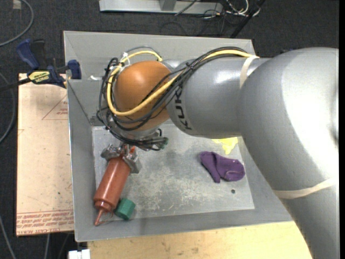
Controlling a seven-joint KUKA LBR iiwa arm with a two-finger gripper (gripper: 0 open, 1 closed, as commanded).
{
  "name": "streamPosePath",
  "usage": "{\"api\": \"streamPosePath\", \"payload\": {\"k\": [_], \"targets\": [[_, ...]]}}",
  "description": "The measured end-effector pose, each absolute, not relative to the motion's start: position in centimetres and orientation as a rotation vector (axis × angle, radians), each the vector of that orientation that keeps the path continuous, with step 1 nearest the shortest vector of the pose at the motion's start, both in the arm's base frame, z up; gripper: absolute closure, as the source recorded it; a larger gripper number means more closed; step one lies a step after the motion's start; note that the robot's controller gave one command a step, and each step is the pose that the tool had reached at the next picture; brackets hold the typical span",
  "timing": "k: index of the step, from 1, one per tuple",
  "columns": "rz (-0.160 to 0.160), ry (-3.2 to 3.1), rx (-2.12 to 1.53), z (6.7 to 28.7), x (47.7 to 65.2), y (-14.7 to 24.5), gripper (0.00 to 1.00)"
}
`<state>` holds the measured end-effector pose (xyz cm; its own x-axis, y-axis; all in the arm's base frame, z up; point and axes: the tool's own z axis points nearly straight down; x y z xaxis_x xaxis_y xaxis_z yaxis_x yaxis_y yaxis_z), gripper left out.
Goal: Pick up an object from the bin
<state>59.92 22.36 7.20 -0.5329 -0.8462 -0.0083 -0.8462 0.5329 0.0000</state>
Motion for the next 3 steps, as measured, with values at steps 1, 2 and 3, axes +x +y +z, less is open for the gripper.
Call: {"api": "streamPosePath", "payload": {"k": [1,2,3], "targets": [[0.006,2.744,-1.514,8.1,59.9,22.4,1.0],[0.006,2.742,-1.512,8.6,60.0,22.4,1.0],[0.008,2.745,-1.512,9.2,59.9,22.4,1.0]]}}
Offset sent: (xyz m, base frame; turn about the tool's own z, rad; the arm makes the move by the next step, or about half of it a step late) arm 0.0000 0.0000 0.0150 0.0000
